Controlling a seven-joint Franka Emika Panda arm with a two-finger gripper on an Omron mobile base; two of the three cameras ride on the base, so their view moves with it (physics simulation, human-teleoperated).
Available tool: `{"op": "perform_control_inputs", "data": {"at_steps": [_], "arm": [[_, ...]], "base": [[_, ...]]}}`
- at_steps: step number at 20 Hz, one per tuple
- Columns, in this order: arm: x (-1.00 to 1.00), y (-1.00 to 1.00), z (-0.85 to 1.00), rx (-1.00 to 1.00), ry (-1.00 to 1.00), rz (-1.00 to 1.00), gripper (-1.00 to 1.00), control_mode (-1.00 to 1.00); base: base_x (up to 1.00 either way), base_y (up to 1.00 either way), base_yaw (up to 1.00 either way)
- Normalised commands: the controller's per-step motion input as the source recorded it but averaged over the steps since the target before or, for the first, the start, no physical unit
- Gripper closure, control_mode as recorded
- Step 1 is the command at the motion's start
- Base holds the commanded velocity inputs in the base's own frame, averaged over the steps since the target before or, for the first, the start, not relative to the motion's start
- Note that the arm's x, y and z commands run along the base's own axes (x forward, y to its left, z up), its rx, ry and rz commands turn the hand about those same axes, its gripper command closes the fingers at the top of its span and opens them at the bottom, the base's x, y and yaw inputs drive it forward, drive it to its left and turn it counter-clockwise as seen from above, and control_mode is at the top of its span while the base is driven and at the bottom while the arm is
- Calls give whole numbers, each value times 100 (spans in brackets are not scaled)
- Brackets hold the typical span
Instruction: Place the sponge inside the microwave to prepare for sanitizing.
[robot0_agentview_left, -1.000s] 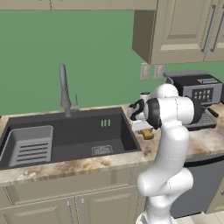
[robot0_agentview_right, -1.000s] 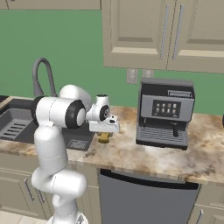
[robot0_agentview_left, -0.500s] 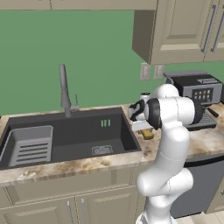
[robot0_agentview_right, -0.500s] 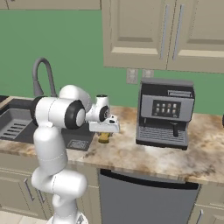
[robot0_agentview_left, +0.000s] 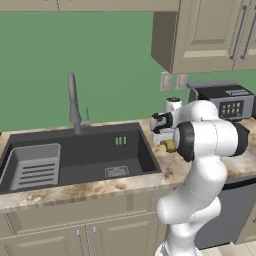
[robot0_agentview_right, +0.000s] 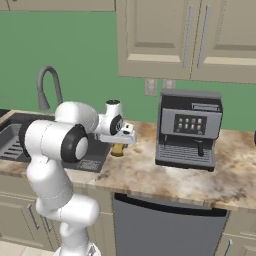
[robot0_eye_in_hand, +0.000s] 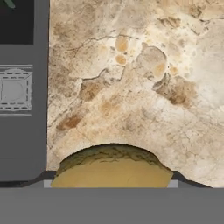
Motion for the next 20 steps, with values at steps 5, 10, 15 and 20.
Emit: {"op": "perform_control_inputs", "data": {"at_steps": [5,10,15,20], "arm": [[-39,0,75,0,-20,-6,100,-100],[-42,0,63,0,0,-8,100,-100],[-38,0,84,0,3,-5,100,-100],[-28,0,95,0,16,-1,100,-100]], "base": [[0,0,0],[0,0,0],[0,0,0],[0,0,0]]}}
